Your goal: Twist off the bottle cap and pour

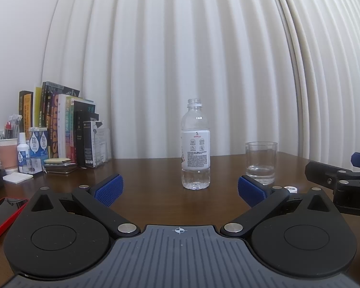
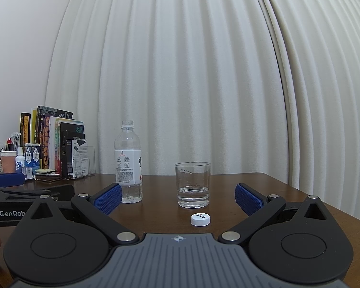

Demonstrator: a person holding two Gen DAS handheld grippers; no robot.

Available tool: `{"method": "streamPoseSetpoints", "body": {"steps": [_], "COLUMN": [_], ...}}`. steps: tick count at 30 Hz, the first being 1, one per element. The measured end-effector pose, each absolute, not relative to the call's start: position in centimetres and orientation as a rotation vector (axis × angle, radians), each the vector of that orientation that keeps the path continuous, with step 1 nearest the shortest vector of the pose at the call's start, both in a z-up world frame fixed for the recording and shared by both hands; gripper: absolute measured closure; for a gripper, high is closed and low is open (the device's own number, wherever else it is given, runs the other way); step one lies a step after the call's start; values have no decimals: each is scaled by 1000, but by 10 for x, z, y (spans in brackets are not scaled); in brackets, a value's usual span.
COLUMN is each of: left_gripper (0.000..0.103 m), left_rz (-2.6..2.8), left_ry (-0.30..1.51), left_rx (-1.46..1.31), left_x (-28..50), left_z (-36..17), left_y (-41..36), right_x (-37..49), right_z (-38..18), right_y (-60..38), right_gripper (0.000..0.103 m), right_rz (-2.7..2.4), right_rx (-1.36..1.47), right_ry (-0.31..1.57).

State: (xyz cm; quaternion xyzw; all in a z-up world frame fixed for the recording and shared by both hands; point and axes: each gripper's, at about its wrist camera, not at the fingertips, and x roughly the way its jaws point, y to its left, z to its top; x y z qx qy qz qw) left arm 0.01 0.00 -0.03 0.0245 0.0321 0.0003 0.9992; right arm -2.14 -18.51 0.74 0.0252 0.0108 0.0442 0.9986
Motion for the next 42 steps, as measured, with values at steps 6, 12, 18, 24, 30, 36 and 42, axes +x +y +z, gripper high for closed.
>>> {"method": "streamPoseSetpoints", "body": {"steps": [6,12,18,24,30,36,42], "left_gripper": [0,0,0,0,0,0,0], "left_rz": [-1,-3,-5,-10,-11,-14,-16], "left_ry": [65,65,65,65,66,65,65], "left_rx": [48,46,45,44,41,39,34], "left_x": [0,0,-1,-1,-1,-2,-2], "left_z": [-1,-1,-1,-1,-2,-2,-2], "left_y": [0,0,0,1,1,2,2], "right_x": [-21,-18,-19,-19,-20,-18,-19], "right_z": [7,5,6,4,4,3,3], "right_y": [-185,-187,-186,-186,-185,-184,-183], "right_gripper": [0,0,0,0,0,0,0], "right_rz": [89,89,89,95,94,94,93], "right_rx": [48,47,42,34,30,30,29], "right_ry": [22,22,21,20,18,18,18]}}
